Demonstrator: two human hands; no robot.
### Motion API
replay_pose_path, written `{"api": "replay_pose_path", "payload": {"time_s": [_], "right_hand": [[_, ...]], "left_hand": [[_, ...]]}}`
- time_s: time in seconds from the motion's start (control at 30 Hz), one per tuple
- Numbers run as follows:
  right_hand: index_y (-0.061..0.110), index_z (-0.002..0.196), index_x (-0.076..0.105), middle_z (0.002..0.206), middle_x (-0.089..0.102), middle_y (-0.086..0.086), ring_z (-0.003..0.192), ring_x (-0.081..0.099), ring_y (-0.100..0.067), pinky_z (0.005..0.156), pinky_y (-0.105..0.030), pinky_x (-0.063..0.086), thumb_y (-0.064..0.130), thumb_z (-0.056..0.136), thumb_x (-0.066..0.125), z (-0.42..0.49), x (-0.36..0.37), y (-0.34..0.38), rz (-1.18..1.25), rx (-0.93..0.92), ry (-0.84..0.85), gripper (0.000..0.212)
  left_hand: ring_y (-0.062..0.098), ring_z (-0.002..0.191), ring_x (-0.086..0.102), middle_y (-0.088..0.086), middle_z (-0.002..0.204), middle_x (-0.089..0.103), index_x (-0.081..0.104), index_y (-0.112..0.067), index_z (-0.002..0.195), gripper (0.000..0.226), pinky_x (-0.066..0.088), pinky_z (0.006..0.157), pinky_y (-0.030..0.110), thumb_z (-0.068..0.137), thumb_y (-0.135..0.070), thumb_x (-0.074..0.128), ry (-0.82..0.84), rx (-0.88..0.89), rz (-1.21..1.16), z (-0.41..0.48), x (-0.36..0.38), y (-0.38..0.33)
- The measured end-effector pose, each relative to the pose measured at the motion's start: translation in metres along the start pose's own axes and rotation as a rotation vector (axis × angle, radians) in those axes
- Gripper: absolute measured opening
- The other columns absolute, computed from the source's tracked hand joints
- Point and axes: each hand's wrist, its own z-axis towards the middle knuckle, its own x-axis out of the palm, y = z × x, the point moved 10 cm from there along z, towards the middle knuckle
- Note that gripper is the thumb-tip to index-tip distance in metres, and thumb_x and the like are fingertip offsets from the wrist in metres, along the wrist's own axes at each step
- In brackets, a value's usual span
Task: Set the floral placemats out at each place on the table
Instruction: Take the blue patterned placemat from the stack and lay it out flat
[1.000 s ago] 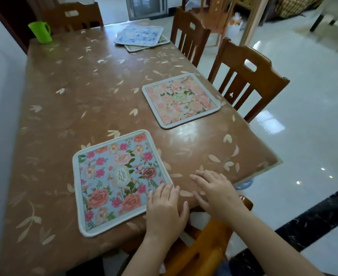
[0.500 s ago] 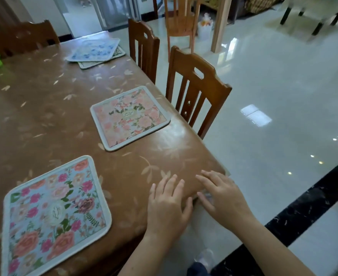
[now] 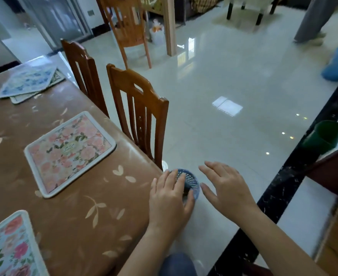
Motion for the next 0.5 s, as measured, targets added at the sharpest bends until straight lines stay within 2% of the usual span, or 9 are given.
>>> {"api": "replay_pose_path", "payload": {"time_s": [0.27, 0.5], "right_hand": [[0.008, 0.111, 0.061, 0.113, 0.065, -0.014, 0.104, 0.061, -0.031, 0.086, -0.049, 0.049, 0.020, 0.073, 0.073, 0.052, -0.019, -0.063, -0.032, 0.037, -0.027, 0.041], [0.008, 0.111, 0.061, 0.112, 0.066, -0.014, 0.102, 0.062, -0.032, 0.086, -0.051, 0.051, 0.019, 0.073, 0.073, 0.148, -0.040, -0.138, -0.096, 0.010, -0.034, 0.041]], "left_hand": [[0.032, 0.113, 0.055, 0.014, 0.118, 0.062, 0.061, -0.007, 0.112, 0.043, 0.045, 0.093, 0.052, 0.077, -0.030, 0.057, -0.014, 0.003, -0.108, 0.084, 0.036, -0.033], [0.032, 0.112, 0.055, 0.013, 0.118, 0.063, 0.061, -0.007, 0.112, 0.040, 0.046, 0.093, 0.053, 0.079, -0.030, 0.058, -0.071, -0.007, -0.115, 0.198, 0.072, -0.055]]}}
